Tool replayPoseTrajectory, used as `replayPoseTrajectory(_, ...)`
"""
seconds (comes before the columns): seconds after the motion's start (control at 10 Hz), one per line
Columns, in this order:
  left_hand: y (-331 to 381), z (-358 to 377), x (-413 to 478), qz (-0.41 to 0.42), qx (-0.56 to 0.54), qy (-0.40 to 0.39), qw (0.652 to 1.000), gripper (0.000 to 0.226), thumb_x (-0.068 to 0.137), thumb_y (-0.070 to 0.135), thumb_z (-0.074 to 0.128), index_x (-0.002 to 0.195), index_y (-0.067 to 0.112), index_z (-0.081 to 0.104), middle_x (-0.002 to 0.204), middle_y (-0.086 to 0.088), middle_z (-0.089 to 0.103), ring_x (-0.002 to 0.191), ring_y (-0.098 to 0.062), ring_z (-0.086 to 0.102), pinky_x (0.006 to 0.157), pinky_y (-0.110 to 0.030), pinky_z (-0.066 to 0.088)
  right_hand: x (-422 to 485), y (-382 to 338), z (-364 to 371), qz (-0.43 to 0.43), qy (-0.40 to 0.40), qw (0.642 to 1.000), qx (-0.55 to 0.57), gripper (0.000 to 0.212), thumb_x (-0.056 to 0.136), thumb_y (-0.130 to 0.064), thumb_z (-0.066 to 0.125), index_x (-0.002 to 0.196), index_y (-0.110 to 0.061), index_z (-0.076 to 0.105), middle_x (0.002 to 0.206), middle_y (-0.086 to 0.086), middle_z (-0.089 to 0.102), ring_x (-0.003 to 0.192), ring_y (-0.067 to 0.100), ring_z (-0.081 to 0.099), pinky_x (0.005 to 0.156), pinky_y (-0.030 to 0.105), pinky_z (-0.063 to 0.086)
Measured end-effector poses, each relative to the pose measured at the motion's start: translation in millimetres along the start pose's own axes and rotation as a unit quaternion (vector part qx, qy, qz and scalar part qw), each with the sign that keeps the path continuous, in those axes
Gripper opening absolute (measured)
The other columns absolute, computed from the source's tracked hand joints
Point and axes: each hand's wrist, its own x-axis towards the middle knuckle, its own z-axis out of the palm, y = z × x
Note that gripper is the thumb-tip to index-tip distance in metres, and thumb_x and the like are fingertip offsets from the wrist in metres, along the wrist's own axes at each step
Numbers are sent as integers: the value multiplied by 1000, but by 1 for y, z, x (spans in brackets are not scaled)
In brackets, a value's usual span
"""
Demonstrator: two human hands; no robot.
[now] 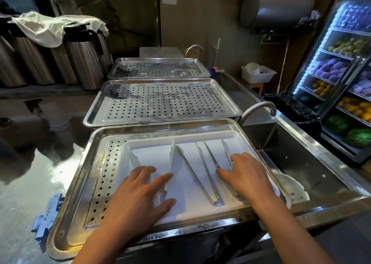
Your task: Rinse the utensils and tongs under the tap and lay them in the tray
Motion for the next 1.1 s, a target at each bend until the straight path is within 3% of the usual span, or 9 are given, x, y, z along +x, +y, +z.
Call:
replayPoseTrajectory(0.2,3,-1,-1,-2,1,7,1000,68,77,78,38,140,50,43,138,10,50,131,-16,41,100,-36,45,-1,1,0,1,4,1000,-2,53,84,-61,62,114,-18,65,104,1,63,77,12,49,65,25,38)
replayPoseTrajectory(0.5,5,-2,-3,-9,-1,8,1000,67,77,75,41,139,50,45,135,9,51,131,-17,41,101,-36,43,-1,1,0,7,-5,1000,8,52,84,-62,62,114,-19,64,103,0,62,77,12,50,65,24,40)
replayPoseTrajectory(0.7,8,-7,-2,-12,10,0,1000,67,77,77,36,137,49,49,139,4,51,135,-23,42,105,-42,41,-3,-1,-4,-3,-14,1000,13,55,85,-64,59,117,-19,56,104,2,61,87,18,59,70,30,48)
replayPoseTrajectory(0.8,11,-8,-6,-9,24,12,1000,68,80,78,32,138,47,49,142,3,50,137,-25,41,106,-45,40,-8,1,-10,-7,-10,1000,10,60,83,-69,56,118,-20,52,104,3,59,93,25,61,69,32,43)
replayPoseTrajectory(0.9,15,-9,0,3,27,48,998,66,83,75,31,132,40,58,135,1,57,129,-27,51,99,-46,46,-7,4,-18,-5,4,1000,21,60,86,-66,56,126,-21,53,114,5,59,102,27,61,76,35,45)
replayPoseTrajectory(1.0,26,-11,-1,28,-4,159,987,67,90,66,29,109,22,76,107,-8,71,94,-36,69,74,-44,56,-7,22,-40,-12,26,997,67,51,89,-54,60,133,-27,55,119,-1,60,108,22,60,87,34,48)
replayPoseTrajectory(1.1,38,-11,-6,8,-49,198,979,65,91,62,33,97,17,80,93,-9,73,75,-37,71,69,-34,52,-7,43,-65,-14,38,993,107,38,88,-48,65,122,-30,62,107,-10,63,98,14,62,87,33,49)
